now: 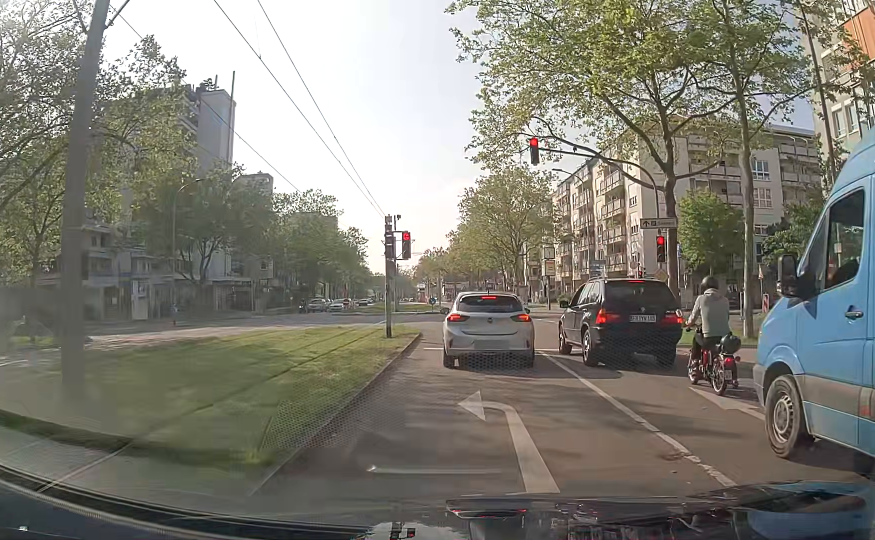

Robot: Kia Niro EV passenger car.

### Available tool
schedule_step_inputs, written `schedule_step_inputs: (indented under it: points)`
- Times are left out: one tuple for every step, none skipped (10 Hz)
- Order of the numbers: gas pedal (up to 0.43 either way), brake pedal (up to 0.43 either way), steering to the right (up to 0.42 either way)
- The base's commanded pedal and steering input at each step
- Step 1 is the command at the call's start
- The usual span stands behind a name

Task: Follow the waypoints while adhering to traffic rules and regulations

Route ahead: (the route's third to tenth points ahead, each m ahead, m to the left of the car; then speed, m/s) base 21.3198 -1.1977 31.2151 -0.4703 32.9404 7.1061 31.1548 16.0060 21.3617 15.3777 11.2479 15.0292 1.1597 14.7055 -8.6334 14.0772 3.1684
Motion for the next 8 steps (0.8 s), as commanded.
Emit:
schedule_step_inputs:
  points:
    - [0.000,0.091,-0.001]
    - [0.000,0.104,-0.001]
    - [0.000,0.104,-0.001]
    - [0.000,0.110,-0.001]
    - [0.000,0.110,-0.001]
    - [0.000,0.110,-0.001]
    - [0.000,0.116,-0.001]
    - [0.000,0.116,-0.001]
